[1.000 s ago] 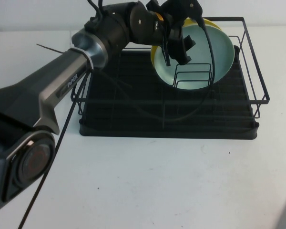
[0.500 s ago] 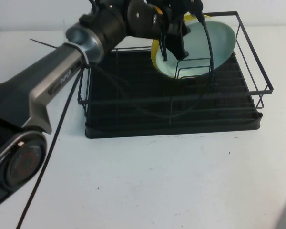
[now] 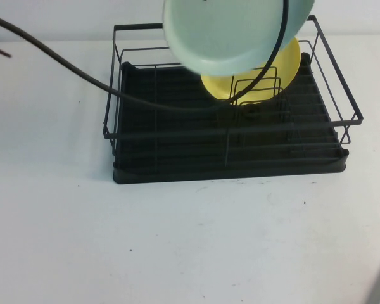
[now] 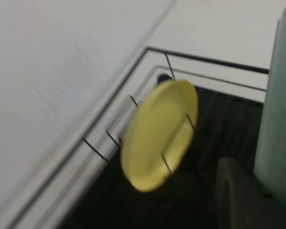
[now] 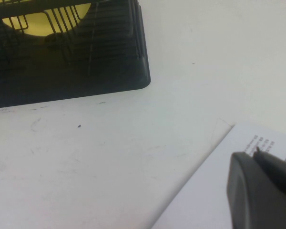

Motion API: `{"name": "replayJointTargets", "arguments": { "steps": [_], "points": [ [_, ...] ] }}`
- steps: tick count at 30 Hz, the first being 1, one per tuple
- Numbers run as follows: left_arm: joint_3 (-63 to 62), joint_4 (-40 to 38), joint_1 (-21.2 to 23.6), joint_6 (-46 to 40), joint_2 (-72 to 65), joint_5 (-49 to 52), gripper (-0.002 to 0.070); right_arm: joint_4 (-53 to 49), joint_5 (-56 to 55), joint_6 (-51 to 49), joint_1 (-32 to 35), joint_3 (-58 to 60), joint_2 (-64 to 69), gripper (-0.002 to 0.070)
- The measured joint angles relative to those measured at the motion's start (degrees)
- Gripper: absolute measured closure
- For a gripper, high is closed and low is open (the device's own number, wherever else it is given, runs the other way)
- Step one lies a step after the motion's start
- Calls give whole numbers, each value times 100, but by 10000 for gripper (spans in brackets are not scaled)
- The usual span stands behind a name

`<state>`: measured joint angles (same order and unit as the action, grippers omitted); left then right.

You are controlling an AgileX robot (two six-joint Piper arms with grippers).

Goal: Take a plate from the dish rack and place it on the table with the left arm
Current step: Place the plate from the table

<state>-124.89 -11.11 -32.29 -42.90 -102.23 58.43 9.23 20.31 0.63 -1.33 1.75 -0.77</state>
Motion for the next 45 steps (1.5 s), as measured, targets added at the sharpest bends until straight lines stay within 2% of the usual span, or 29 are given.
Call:
{"name": "replayJointTargets", "arguments": {
  "steps": [4,8,11,14,15,20,24,26,32,34,37,39,41,45],
  "points": [
    [1,-440,393,961,37,1128,603,0,0,0,0,0,0,694],
    [661,-2178,1111,1093,0,1329,603,0,0,0,0,0,0,694],
    [1510,-3503,1558,771,33,1306,603,0,0,0,0,0,0,694],
    [2576,-4142,1749,438,83,1215,603,0,0,0,0,0,0,694],
    [4444,-4375,1754,-312,104,1101,603,0,0,0,0,0,0,694],
    [5985,-4641,1743,-1151,104,751,603,0,0,0,0,0,0,694],
    [6534,-4743,1733,-1927,104,-164,594,0,0,0,0,0,0,694],
    [6598,-4758,1733,-2157,104,-495,554,0,0,0,0,0,0,694],
    [6621,-4825,1733,-2289,51,-1363,246,0,0,0,0,0,0,694],
    [6621,-4760,1733,-2346,3,-1544,198,0,0,0,0,0,0,694],
    [6621,-4711,1745,-2357,21,-1604,174,0,0,0,0,0,0,694],
    [6621,-4679,1785,-2341,116,-1612,185,0,0,0,0,0,0,694],
    [6621,-4556,1821,-2321,357,-1600,252,0,0,0,0,0,0,694],
    [6621,-4088,1849,-2219,1052,-1425,533,0,0,0,0,0,0,694]
  ]
}}
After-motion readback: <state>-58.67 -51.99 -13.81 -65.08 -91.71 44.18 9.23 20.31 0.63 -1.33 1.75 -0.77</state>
